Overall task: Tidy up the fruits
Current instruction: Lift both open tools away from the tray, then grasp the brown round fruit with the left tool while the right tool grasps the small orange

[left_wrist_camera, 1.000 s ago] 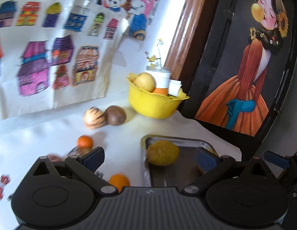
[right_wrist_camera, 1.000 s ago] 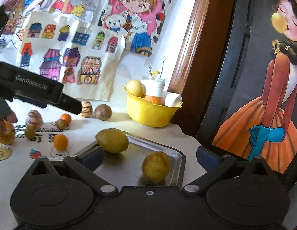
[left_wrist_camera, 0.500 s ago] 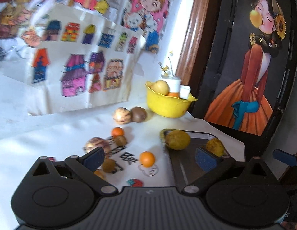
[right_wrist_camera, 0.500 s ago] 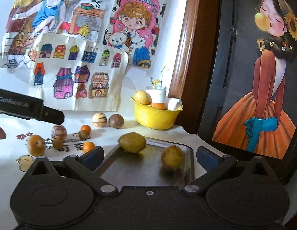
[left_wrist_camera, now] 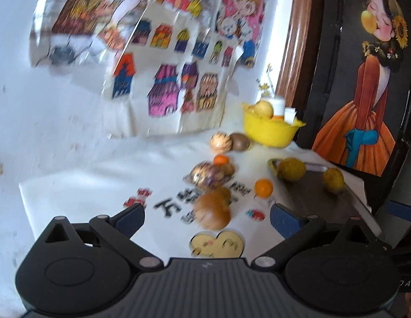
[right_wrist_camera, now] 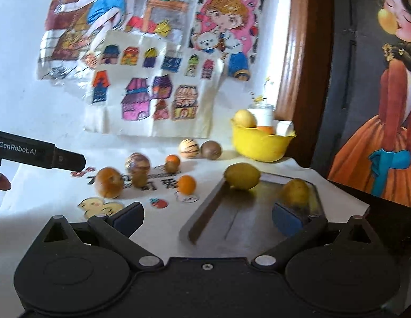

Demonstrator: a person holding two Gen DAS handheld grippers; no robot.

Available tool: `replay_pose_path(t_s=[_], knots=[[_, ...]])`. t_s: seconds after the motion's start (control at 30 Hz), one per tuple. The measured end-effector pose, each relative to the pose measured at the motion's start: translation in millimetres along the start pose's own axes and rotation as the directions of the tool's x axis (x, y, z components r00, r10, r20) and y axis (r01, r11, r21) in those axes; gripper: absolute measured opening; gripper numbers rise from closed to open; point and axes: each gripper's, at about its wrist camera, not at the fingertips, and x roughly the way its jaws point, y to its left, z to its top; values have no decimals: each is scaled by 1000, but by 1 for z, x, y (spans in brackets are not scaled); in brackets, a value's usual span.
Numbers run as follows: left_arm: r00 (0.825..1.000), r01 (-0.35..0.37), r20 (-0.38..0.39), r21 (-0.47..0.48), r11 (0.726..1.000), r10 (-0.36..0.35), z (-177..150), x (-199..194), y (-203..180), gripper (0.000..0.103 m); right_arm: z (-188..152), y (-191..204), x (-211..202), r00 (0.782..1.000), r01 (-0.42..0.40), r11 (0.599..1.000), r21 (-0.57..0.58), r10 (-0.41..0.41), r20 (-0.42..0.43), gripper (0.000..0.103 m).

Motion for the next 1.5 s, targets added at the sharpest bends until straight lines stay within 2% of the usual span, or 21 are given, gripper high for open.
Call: replay_pose_path(t_s=[0.13,0.27,0.47,0.67,0.87,1.07,1.23,1.5], knots=[[998,-22,-51,3,1000,22,-9,0,18,103,-4,10,1,999,-26,1000,15,27,-43,102],[998,-15,-67,25,1000,17,-15,-2,28,103,-9,16,4,992,-61,996,62,67,-106,102],[995,32,-92,106,994,-22,-25,-5,28,103,-12,30,5,979,-108,992,62,116,-165,102],[993,69,-110,178,982,-50,-31,-6,26,103,-6,36,16,972,-123,992,23,125,-197,102],[989,88,-132,195,977,-62,-28,2,27,103,-1,29,34,964,-124,992,22,126,-235,102],[987,100,-146,219,971,-69,-22,13,25,103,4,21,50,959,-117,993,18,117,-257,102],[990,88,-134,283,955,-51,-19,20,18,103,11,17,62,957,-112,994,-4,107,-268,102],[987,117,-139,283,952,-80,-10,36,14,103,26,8,89,955,-135,990,-40,119,-273,102]])
